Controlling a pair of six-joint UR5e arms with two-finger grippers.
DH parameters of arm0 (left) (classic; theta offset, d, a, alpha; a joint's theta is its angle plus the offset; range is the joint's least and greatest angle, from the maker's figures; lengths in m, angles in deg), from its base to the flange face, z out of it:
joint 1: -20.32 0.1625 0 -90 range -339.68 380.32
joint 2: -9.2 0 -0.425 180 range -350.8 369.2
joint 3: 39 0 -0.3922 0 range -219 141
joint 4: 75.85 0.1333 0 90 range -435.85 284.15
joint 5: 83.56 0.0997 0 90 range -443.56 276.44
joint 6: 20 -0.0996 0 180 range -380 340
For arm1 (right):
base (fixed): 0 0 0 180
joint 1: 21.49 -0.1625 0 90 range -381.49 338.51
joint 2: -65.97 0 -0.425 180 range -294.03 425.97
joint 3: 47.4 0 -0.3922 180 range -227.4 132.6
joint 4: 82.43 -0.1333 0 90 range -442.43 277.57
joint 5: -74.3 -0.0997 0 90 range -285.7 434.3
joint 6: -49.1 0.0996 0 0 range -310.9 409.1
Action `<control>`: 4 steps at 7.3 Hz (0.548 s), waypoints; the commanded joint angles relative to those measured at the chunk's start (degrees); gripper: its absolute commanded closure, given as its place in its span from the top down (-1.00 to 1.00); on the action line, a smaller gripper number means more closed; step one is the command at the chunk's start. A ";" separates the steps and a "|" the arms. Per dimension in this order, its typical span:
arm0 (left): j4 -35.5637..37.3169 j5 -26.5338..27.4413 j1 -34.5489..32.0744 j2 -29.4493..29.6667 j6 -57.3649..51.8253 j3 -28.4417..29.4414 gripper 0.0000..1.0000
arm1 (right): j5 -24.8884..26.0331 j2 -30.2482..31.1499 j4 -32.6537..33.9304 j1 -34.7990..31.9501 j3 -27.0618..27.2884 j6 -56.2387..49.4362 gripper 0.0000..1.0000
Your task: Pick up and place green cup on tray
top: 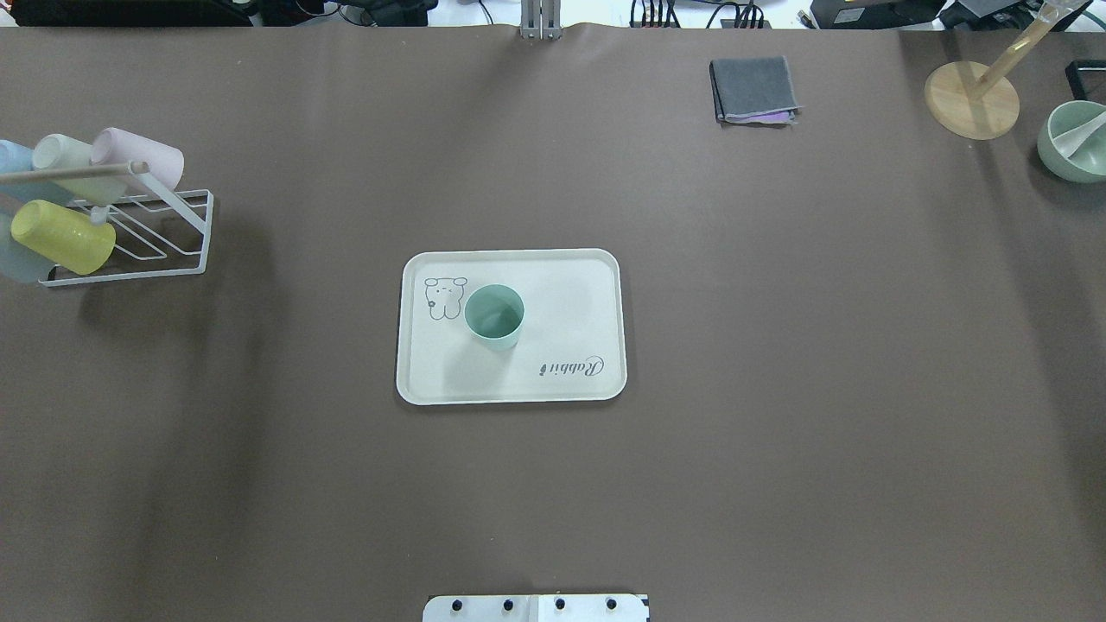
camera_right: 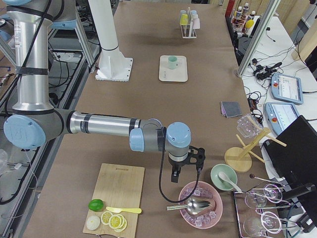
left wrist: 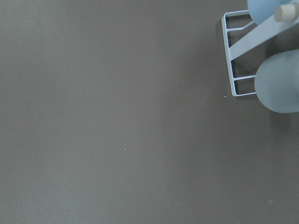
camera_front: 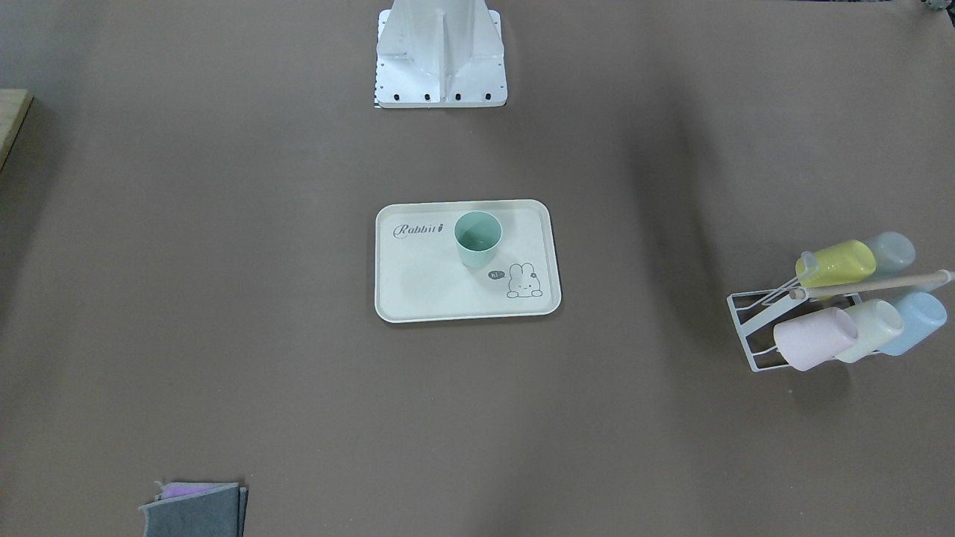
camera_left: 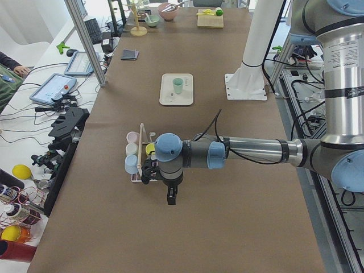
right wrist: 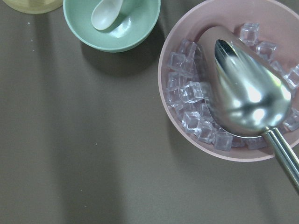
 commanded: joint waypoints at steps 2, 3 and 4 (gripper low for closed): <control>-0.01 0.08 0.13 -0.96 0.26 2.76 0.98 | -0.09 0.34 -0.07 -0.04 -0.31 -0.11 1.00; -0.01 0.08 0.13 -0.96 0.44 2.68 0.98 | -0.09 0.43 -0.07 -0.04 -0.23 -0.02 1.00; -0.01 0.08 0.13 -0.96 0.44 2.76 0.98 | -0.09 0.26 -0.07 -0.04 -0.05 -0.02 1.00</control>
